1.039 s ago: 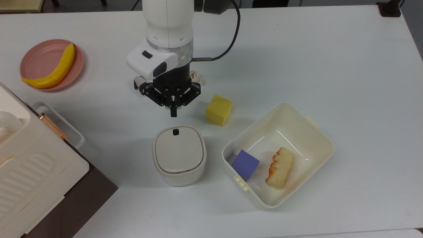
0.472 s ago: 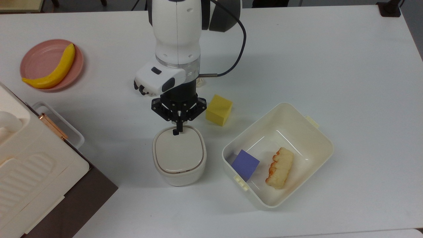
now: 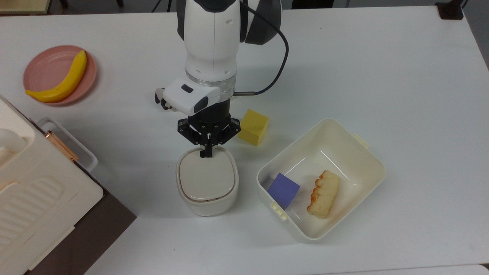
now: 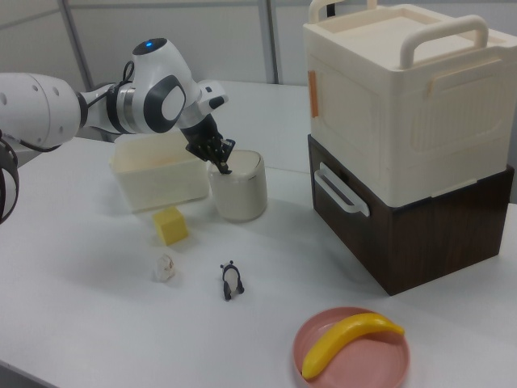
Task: Open the trash can
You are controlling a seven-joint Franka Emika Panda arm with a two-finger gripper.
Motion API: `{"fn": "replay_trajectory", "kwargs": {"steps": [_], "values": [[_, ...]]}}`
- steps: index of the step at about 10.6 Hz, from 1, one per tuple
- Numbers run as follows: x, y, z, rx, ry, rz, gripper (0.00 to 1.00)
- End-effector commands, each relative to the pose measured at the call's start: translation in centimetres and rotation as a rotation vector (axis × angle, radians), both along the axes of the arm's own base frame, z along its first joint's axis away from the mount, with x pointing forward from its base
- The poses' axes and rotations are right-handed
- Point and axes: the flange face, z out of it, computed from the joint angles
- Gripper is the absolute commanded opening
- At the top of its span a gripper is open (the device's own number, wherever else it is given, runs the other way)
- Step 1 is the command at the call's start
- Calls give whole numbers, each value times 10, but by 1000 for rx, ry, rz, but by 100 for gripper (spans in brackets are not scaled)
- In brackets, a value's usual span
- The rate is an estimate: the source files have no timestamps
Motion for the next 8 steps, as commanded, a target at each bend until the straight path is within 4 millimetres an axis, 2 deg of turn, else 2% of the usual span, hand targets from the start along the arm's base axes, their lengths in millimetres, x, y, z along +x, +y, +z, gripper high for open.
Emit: {"fn": "replay_trajectory", "kwargs": {"steps": [1, 2, 3, 4, 5, 6, 8], "values": [[-12, -3, 26, 2, 3, -25, 2], [-31, -8, 40, 10, 120, -41, 14], [-46, -10, 53, 26, 193, -24, 34], [-59, -11, 62, 38, 259, -14, 92], [-69, -12, 68, 37, 307, -22, 100], [-78, -15, 81, 37, 322, -29, 100], [-90, -19, 92, 23, 362, -32, 100]]}}
